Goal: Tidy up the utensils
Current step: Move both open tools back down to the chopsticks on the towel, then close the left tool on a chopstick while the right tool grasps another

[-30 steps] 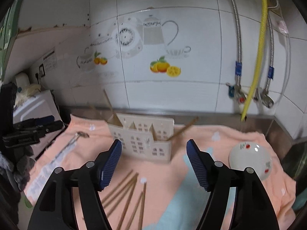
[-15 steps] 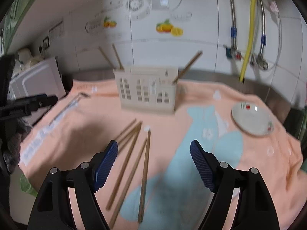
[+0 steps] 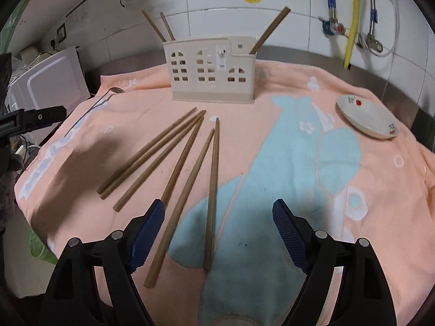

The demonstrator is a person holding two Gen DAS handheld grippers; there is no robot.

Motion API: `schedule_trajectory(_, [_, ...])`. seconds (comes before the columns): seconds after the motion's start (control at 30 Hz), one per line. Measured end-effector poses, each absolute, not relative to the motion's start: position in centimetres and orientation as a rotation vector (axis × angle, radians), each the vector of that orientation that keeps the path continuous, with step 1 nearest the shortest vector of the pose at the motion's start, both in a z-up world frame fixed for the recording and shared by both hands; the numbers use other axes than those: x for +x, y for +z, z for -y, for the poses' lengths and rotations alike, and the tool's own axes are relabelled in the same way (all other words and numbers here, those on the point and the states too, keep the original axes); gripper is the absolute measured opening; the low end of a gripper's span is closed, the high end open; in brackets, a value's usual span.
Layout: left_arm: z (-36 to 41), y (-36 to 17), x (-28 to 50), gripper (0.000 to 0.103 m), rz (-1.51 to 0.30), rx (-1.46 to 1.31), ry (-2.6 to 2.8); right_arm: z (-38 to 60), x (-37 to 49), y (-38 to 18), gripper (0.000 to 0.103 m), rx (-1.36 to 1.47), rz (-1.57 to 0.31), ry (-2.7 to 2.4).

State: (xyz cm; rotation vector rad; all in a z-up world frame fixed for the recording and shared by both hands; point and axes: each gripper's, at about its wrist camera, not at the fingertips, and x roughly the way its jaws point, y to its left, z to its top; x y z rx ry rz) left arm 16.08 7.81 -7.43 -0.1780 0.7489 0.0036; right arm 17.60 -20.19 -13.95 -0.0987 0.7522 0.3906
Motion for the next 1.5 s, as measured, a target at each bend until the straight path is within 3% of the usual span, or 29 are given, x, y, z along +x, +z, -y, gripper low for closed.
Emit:
schedule_trajectory(0.7, [-9.4,-10.8,15.6,0.096,-0.825,-0.21,0.05,18.4,18.9,-16.0,0.03,-0.12,-0.798,0.406])
schedule_trajectory(1.03, [-8.4,-11.3,15.9,0.095,-0.832,-0.193,0.028,18.0,19.1,-16.8,0.016,-0.135,-0.828,0.408])
schedule_trajectory(1.2, [-7.8,-11.5,16.0,0.083,-0.839,-0.182,0.005,17.9,19.2,-17.2,0.008,-0.149,-0.833,0.389])
schedule_trajectory(1.5, [-5.1,-12.3,16.8,0.056,-0.861,-0.155,-0.092,18.1,19.4,-17.3,0.007,-0.132,-0.828,0.386])
